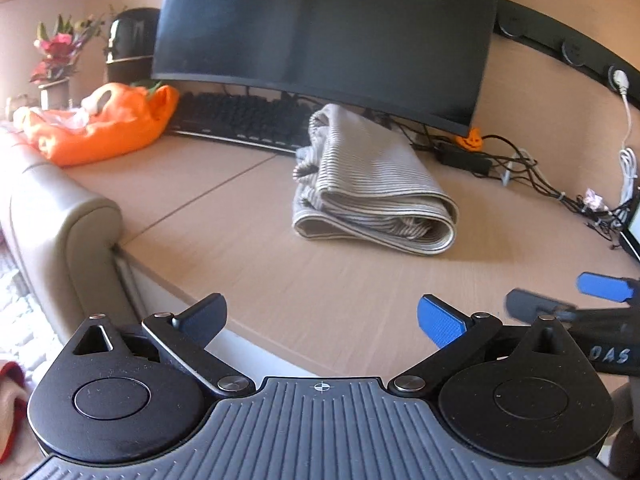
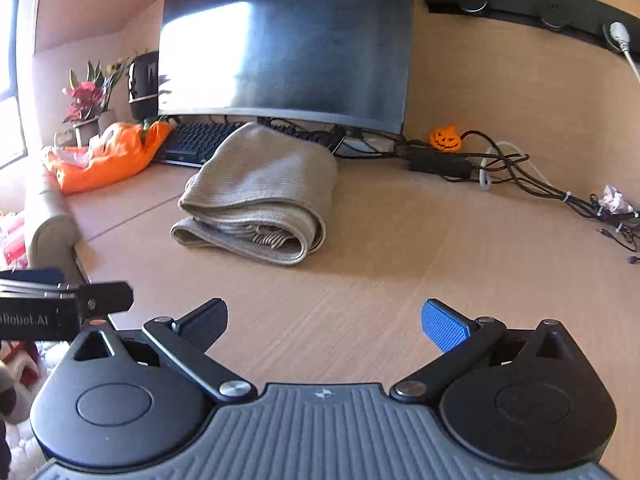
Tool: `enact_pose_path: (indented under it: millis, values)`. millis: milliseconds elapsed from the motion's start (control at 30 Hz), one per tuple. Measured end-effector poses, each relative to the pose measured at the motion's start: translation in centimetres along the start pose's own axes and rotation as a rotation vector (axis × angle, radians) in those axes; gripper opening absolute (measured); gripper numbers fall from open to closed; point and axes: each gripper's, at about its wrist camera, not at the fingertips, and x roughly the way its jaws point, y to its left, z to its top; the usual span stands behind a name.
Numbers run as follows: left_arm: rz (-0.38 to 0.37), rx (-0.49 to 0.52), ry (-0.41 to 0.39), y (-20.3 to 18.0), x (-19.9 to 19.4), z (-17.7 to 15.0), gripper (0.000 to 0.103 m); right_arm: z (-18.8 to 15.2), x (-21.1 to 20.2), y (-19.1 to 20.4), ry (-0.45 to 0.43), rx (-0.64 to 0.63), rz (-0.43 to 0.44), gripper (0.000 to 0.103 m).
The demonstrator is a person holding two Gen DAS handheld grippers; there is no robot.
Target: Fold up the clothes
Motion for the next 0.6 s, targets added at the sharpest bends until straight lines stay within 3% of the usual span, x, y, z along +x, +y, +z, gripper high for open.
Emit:
enact_pose_path:
  millis: [167, 600]
  values:
    - [0.004, -0.022, 0.029, 0.0, 0.2, -0.3, 0.103, -0.4, 0.0, -0.3, 0.016, 0.007, 0.009, 0.103]
    - [-0.023, 0.006, 0.018, -0.9, 0.2, -0.3, 0.103, -0.8, -0.1, -1.1, 0.033, 0.021, 0.014, 0.103]
